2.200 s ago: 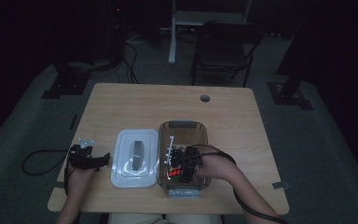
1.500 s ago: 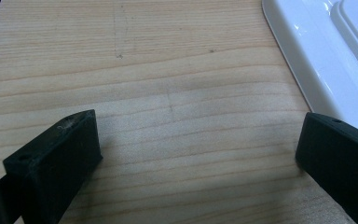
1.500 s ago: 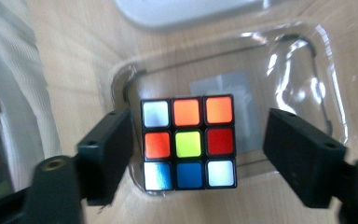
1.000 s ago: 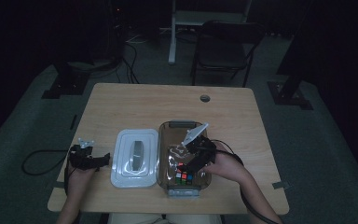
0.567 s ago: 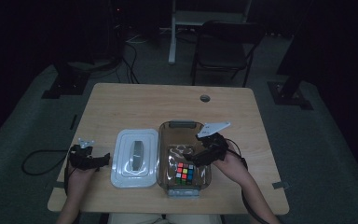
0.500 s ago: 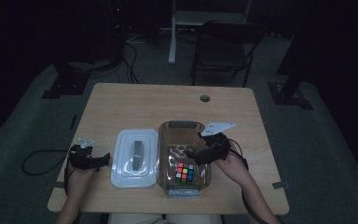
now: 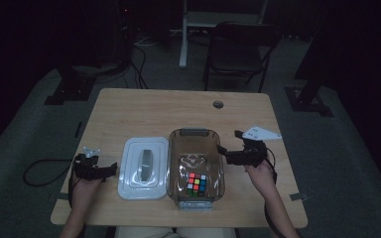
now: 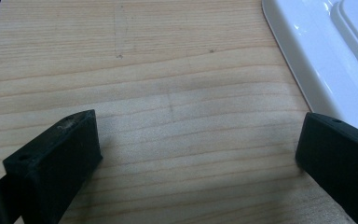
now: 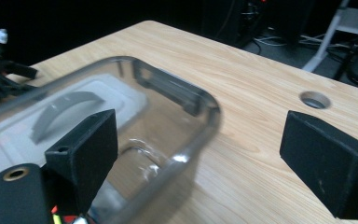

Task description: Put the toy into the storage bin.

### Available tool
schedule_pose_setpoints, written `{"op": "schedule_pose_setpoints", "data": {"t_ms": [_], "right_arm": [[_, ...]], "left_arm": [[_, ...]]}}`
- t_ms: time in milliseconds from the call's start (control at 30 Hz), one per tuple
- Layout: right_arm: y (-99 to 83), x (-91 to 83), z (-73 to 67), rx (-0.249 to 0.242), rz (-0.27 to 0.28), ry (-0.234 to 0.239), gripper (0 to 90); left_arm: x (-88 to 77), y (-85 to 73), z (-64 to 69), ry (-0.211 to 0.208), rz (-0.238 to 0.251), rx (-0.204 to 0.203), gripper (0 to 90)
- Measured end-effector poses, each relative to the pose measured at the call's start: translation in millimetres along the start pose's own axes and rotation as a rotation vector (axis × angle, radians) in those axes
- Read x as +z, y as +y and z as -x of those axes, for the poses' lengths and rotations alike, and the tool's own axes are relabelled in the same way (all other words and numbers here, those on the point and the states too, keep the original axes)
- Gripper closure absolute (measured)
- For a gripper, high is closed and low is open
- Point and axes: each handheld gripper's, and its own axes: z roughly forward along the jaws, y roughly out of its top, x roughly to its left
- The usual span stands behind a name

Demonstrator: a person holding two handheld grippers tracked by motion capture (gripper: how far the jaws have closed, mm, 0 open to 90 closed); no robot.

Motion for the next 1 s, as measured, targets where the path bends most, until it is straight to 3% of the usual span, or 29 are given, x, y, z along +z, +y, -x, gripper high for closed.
{"op": "schedule_pose_setpoints", "data": {"t_ms": [300,500,733,1000], "right_arm": [[-21.8,-11.0,23.7,0.074,0.036,-0.089,11.3],[-41.6,-11.8,34.0,0.116,0.022,-0.180,11.3],[-66.4,-10.3,46.1,0.171,0.005,-0.220,11.2],[-89.5,-8.1,54.2,0.190,-0.021,-0.259,11.3]], "left_arm": [[0.0,0.0,0.2,-0.005,0.000,0.005,0.6],[-0.1,0.0,0.2,-0.007,-0.001,0.008,0.5],[-0.1,0.0,0.4,-0.010,-0.001,0.011,0.5],[-0.8,-0.5,0.3,-0.015,-0.003,0.019,0.6]]}}
